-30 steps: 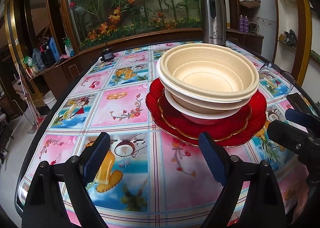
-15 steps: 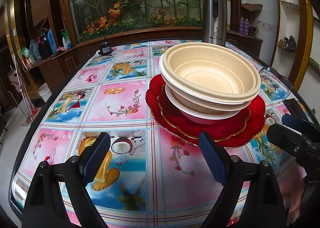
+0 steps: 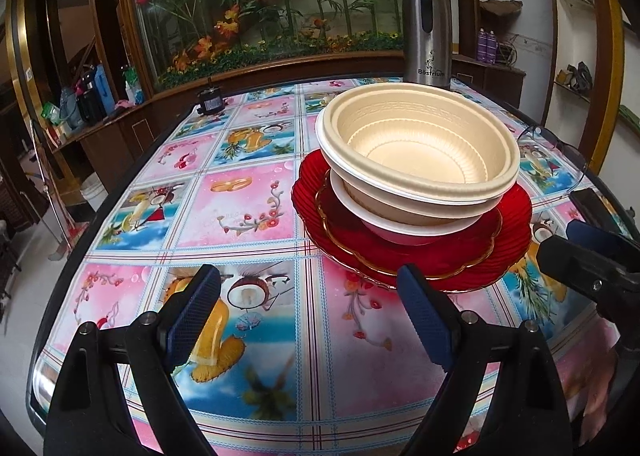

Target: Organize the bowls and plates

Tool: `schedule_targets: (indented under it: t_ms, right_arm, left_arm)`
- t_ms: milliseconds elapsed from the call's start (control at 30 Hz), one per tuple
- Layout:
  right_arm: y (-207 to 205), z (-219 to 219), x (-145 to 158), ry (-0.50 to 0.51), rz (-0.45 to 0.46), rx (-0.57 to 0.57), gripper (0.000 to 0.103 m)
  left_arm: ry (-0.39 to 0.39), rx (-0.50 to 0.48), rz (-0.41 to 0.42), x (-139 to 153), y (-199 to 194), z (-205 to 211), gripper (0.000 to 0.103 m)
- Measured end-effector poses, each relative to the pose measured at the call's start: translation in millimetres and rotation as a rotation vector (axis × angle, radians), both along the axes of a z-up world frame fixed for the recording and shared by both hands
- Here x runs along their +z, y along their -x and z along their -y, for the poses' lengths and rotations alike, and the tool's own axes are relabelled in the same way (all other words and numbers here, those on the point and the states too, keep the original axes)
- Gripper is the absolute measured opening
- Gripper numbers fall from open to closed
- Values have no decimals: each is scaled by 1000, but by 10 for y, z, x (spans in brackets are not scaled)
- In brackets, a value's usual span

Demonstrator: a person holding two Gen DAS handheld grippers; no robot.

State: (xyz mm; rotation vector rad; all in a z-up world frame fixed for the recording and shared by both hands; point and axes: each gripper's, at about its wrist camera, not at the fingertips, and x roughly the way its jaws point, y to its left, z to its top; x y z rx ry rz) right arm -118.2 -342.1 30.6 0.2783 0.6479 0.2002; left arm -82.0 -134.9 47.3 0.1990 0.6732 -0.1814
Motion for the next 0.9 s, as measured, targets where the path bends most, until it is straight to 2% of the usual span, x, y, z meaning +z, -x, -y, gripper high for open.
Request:
schedule_targets:
  t_ms: [900]
  right_arm:
    - [-4,8,-4,-2,-2,1,103]
  left_arm:
    - [-17,-10,5,-3,1,-6,91]
